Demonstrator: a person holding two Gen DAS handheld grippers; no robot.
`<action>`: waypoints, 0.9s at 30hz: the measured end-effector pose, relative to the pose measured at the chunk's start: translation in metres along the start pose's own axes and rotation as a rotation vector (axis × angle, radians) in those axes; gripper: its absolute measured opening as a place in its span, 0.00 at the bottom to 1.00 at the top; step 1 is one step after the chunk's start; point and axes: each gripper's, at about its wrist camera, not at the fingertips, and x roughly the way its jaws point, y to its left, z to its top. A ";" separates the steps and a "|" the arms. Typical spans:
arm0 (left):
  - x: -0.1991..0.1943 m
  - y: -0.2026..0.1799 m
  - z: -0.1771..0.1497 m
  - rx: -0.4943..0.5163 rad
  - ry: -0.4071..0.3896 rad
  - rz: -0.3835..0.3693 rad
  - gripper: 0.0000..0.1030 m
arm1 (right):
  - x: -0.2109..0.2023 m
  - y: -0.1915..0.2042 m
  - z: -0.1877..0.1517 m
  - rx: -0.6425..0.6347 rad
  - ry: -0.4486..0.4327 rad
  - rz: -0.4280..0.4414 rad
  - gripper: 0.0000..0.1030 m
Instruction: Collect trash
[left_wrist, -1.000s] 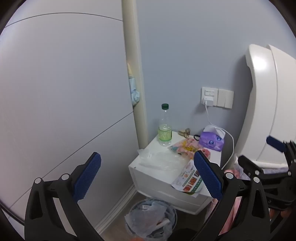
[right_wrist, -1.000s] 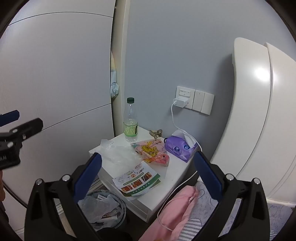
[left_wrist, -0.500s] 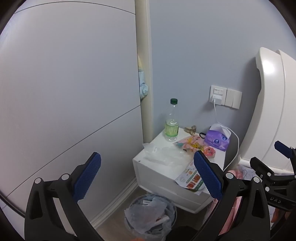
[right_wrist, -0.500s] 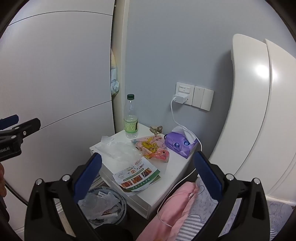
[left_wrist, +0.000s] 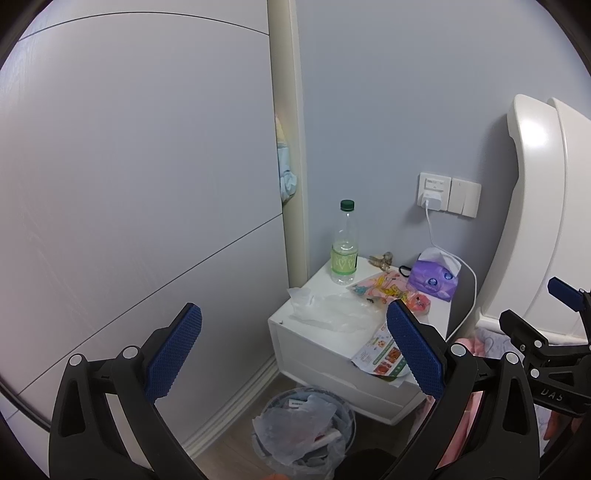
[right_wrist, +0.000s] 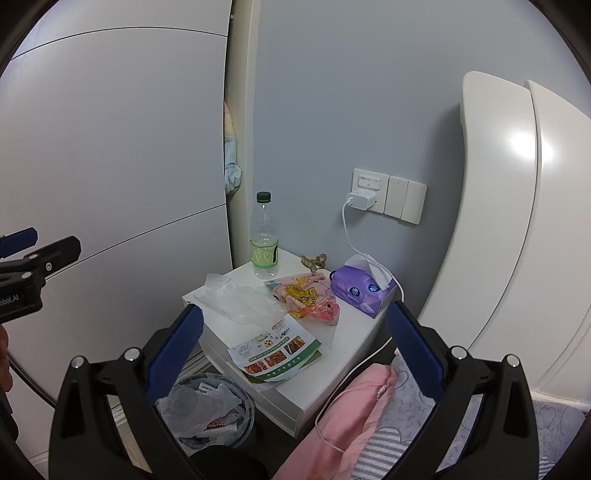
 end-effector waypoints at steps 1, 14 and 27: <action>0.000 0.003 -0.002 0.000 -0.002 -0.003 0.95 | 0.000 -0.001 0.001 0.002 0.002 0.000 0.94; -0.003 -0.001 -0.003 0.015 -0.010 -0.005 0.95 | -0.006 -0.007 0.001 0.006 -0.007 -0.009 0.94; -0.003 -0.001 0.001 0.025 -0.015 -0.007 0.95 | -0.009 -0.008 0.006 -0.003 -0.023 -0.005 0.94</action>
